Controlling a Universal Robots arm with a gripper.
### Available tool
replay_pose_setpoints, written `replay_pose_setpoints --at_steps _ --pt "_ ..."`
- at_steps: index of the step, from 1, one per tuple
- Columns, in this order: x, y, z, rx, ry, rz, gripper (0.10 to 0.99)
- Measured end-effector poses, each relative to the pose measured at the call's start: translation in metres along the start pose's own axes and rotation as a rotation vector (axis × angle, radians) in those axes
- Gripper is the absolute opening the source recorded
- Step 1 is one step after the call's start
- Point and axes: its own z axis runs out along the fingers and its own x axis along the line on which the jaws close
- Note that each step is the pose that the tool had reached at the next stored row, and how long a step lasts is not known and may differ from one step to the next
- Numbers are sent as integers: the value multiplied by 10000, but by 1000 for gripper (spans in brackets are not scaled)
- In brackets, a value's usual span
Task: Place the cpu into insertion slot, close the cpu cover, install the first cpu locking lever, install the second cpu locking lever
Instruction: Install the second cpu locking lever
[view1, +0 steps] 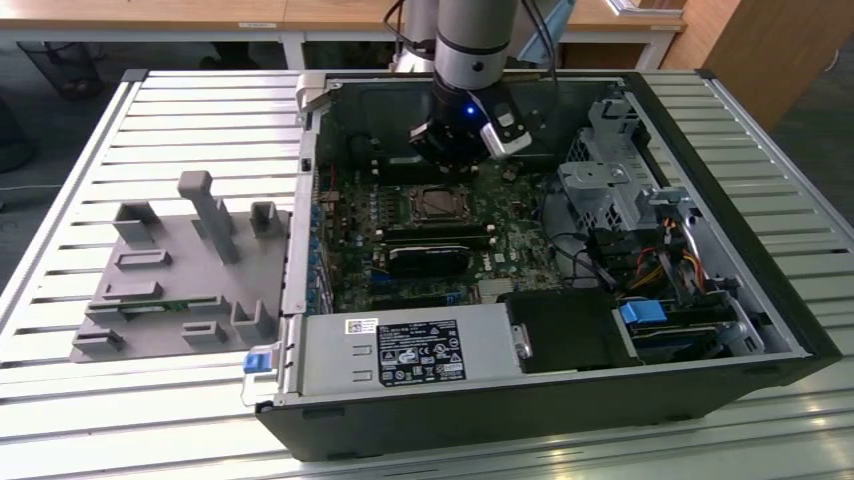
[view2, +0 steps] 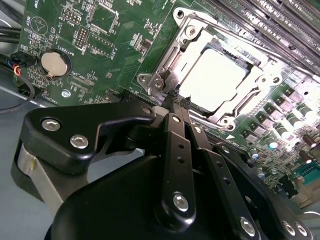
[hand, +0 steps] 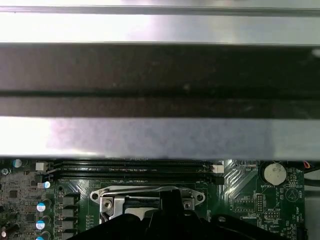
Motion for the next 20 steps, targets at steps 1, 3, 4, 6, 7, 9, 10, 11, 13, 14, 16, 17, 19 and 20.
replay_pose_setpoints --at_steps 1,3,4,6,7,9,10,11,13,14,16,17,19,20 --pt "0 -6 0 -1 -1 0 106" --pt "0 -22 -1 0 0 0 106" --pt "0 -30 -2 0 0 0 106" --pt "-1 -44 -3 -1 0 0 106" --pt "-1 -48 -3 -1 0 0 106" --pt "0 -52 -12 3 1 1 106" --pt "-1 -52 -22 1 0 1 106" --pt "-1 -50 -39 0 0 1 106" --pt "-1 -47 -84 -2 -1 0 106" --pt "-1 -46 -110 0 0 0 106" --pt "-2 -43 -149 -1 0 0 106" --pt "-2 -42 -166 0 0 0 106" --pt "-2 -44 -176 -3 -1 -1 106" --pt "-2 -49 -176 -3 -1 -2 106"
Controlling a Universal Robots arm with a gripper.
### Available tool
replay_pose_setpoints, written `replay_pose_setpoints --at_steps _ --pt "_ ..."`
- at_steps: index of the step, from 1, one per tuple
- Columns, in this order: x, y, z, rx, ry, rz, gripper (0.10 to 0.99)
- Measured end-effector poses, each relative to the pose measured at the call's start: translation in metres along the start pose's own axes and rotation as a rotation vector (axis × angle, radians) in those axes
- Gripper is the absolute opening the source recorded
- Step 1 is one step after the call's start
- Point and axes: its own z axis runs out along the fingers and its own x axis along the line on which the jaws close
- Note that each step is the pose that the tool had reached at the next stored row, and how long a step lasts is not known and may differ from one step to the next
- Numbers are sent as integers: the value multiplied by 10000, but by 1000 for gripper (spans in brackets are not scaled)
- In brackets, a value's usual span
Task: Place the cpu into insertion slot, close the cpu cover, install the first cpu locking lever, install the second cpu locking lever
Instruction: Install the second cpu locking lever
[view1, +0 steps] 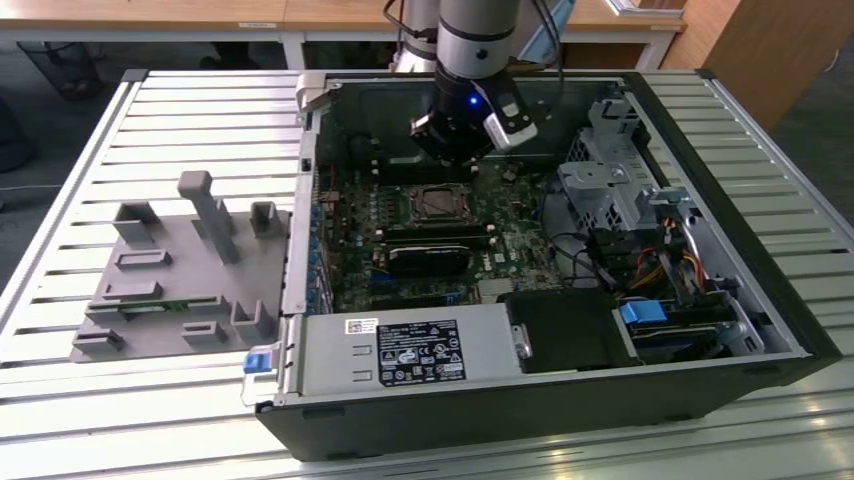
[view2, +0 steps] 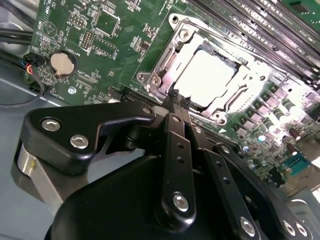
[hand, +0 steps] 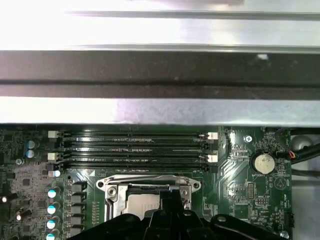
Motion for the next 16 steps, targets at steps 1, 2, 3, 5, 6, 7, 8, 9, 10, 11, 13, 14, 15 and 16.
replay_pose_setpoints --at_steps 1,2,3,5,6,7,8,9,10,11,13,14,15,16 --pt "0 -7 -1 1 1 1 106" --pt "0 -22 -2 1 0 2 106" --pt "0 -40 -3 3 1 2 106" --pt "0 -75 -6 2 1 2 106" --pt "0 -98 -7 2 1 2 106" --pt "-1 -118 -8 1 0 1 106" --pt "-1 -137 -10 3 1 1 106" --pt "-1 -150 -11 2 1 1 106" --pt "-1 -156 -11 1 0 2 106" --pt "-1 -161 -11 1 1 2 106" --pt "-1 -171 -12 1 0 2 106" --pt "-1 -173 -12 1 0 3 106" --pt "-1 -175 -12 1 0 3 106" --pt "-2 -184 -13 2 1 1 106"
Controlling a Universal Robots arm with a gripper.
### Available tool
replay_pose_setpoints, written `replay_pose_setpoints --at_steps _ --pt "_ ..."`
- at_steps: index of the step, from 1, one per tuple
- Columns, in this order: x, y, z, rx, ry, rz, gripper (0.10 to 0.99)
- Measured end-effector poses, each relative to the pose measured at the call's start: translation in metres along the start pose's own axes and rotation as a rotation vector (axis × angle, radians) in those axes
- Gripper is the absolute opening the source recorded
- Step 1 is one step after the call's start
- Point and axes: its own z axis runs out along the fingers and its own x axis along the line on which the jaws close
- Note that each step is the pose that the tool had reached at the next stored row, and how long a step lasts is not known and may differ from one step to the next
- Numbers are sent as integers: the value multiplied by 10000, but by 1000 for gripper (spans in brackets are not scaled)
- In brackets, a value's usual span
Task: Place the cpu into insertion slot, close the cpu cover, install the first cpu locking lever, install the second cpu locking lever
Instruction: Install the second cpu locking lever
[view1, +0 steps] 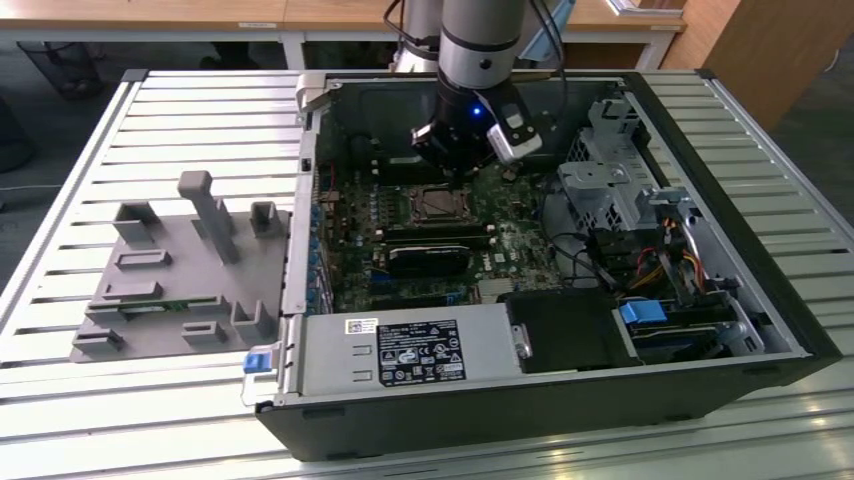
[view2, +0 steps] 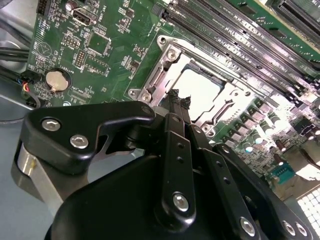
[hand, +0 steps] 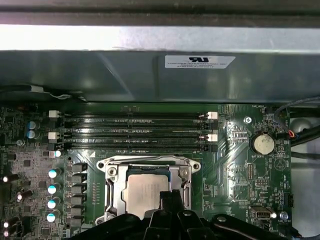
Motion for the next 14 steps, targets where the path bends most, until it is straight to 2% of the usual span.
replay_pose_setpoints --at_steps 8,14 --pt "0 -21 -2 1 0 -1 106" --pt "-1 -77 -4 -1 0 1 106"
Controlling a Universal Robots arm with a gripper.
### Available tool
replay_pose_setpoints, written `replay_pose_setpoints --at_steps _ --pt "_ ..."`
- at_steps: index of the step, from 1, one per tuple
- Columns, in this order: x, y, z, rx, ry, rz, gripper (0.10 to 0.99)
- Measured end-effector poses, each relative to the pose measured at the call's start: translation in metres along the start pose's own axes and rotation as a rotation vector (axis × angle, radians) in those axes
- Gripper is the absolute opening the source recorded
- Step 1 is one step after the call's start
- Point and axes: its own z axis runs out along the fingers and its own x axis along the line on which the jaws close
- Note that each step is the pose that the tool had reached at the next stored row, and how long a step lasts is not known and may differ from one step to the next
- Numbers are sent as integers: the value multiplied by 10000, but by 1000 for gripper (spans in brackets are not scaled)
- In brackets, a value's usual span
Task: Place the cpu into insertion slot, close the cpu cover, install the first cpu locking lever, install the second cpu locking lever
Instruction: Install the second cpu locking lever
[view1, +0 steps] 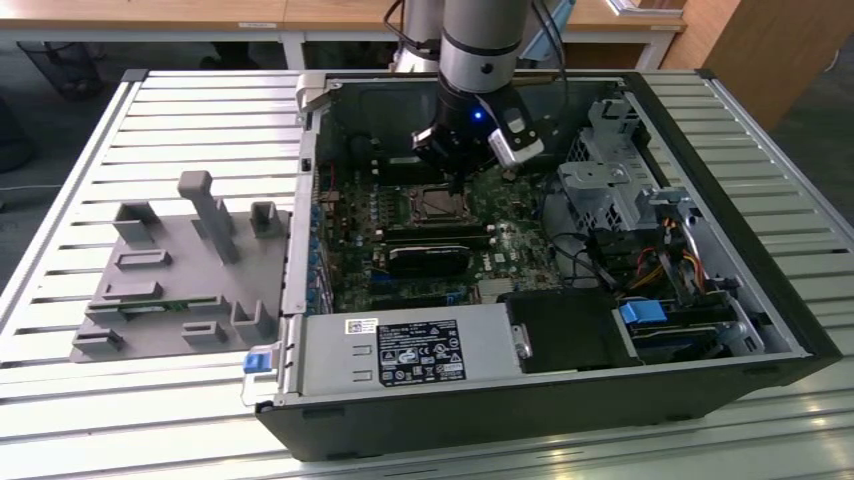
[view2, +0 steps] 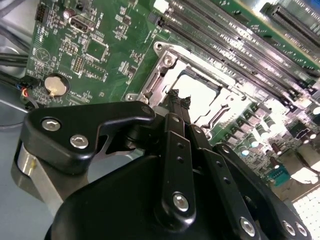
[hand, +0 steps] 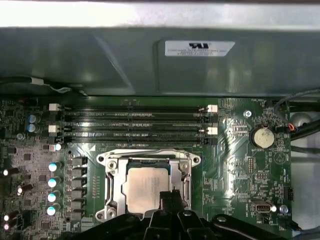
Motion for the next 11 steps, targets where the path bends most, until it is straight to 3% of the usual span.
replay_pose_setpoints --at_steps 11 --pt "-1 -157 5 -15 45 -5 106"
